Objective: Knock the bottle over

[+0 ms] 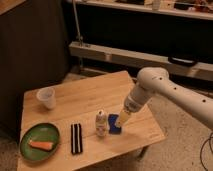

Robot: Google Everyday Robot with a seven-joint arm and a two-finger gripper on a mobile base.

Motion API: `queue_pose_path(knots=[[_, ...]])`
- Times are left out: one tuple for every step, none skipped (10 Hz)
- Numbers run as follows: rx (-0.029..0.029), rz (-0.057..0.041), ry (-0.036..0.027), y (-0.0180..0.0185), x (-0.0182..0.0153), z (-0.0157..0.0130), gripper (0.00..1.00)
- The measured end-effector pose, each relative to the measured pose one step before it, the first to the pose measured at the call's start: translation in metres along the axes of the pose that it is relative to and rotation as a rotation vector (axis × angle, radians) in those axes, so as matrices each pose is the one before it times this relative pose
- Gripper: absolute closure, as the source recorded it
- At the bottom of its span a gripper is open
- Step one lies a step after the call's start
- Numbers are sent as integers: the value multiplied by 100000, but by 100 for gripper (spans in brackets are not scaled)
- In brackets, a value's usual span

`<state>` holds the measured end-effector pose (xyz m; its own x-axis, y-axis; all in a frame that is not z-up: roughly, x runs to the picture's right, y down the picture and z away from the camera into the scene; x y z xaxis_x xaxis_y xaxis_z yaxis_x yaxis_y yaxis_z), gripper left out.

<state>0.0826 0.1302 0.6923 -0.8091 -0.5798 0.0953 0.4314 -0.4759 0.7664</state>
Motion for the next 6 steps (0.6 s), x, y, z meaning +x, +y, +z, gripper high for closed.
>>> queue_pose_path(knots=[[17,-56,-61,-24,-9,25,36],[-227,-226,-63,-47,47,-57,36],[349,-2226,160,-391,53,167,36],[1058,-2734,790,-832,-47,192,37],[1707,-3905,1070,-1757,-85,467,45],[1439,-3206,552,-1661,73,583,54]])
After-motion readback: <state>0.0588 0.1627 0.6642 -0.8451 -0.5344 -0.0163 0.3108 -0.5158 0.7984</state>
